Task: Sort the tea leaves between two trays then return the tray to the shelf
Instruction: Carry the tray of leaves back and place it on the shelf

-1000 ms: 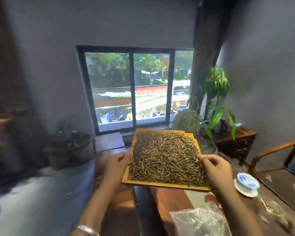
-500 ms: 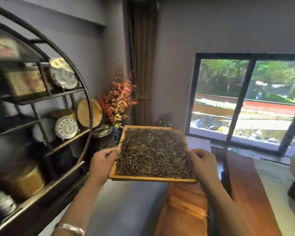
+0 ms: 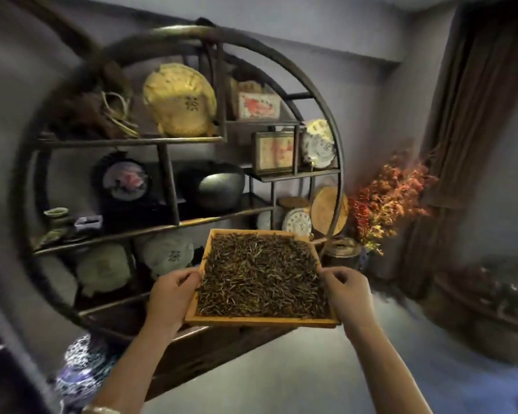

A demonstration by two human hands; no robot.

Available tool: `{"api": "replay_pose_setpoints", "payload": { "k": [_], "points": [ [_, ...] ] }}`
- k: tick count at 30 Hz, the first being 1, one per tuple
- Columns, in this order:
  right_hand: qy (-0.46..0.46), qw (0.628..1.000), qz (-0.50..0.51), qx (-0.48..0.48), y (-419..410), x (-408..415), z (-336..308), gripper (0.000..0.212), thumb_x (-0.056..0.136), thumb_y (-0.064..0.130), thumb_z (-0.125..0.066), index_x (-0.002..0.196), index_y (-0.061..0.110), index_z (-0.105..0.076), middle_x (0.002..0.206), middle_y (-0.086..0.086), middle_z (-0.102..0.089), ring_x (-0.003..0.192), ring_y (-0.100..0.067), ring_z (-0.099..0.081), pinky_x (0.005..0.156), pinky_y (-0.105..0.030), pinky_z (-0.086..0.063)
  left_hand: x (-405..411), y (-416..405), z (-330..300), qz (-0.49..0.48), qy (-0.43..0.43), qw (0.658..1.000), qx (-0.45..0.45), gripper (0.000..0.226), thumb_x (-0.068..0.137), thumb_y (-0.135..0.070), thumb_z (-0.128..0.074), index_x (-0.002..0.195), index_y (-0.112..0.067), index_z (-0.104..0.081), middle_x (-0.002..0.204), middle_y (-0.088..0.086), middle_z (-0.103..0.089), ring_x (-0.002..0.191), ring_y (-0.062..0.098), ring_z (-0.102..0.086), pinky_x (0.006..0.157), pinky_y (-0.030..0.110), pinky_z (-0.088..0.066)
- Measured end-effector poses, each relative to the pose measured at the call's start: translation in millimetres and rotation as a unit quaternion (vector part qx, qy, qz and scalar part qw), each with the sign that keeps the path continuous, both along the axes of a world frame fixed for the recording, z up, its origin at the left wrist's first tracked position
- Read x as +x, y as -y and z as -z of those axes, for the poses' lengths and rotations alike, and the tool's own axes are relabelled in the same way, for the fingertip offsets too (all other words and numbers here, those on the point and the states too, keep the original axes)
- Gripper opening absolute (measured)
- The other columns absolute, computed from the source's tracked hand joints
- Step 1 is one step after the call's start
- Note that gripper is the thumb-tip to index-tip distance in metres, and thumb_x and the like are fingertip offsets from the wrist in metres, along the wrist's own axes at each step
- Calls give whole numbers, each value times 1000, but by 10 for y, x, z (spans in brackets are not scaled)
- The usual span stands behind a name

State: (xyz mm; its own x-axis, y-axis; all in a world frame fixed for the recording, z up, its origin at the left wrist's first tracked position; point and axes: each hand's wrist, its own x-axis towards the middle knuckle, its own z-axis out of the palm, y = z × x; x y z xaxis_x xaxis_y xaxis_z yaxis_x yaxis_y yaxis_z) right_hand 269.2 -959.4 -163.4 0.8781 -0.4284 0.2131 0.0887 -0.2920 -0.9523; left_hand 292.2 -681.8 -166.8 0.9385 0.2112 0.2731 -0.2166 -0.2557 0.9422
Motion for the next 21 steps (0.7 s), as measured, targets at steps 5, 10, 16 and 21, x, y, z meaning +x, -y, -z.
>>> {"api": "replay_pose_setpoints", "payload": {
  "k": [5,10,16,21],
  "points": [
    [3,994,-106,-11,-983,680,56,16,89,25,-63,77,20,-73,73,5,-71,74,-11,-65,60,-25,-46,163,-982,-8,-95,8,995,14,18,93,-15,-58,93,-12,-75,66,-18,-68,59,-5,-63,45,3,-39],
    [-6,984,-178,-17,-1688,1255,96,17,90,24,-61,78,21,-72,77,3,-71,79,-13,-65,70,-32,-54,380,-1651,36,-153,-6,988,9,19,93,-18,-58,98,-11,-75,82,-5,-72,80,11,-66,66,24,-47],
    [-12,976,-217,-26,-2218,2114,239,15,89,26,-62,80,20,-72,80,4,-71,81,-12,-65,74,-37,-55,896,-2091,205,-223,-9,975,14,18,91,-22,-61,80,-31,-73,62,-27,-68,62,-8,-64,55,18,-42],
    [-8,968,-249,-42,-2532,3001,353,17,88,24,-63,73,22,-71,74,7,-70,76,-7,-64,64,-26,-50,1605,-2313,389,-266,-20,964,3,18,90,-23,-62,78,-33,-72,70,-18,-68,74,4,-63,59,23,-41]
  ]
}}
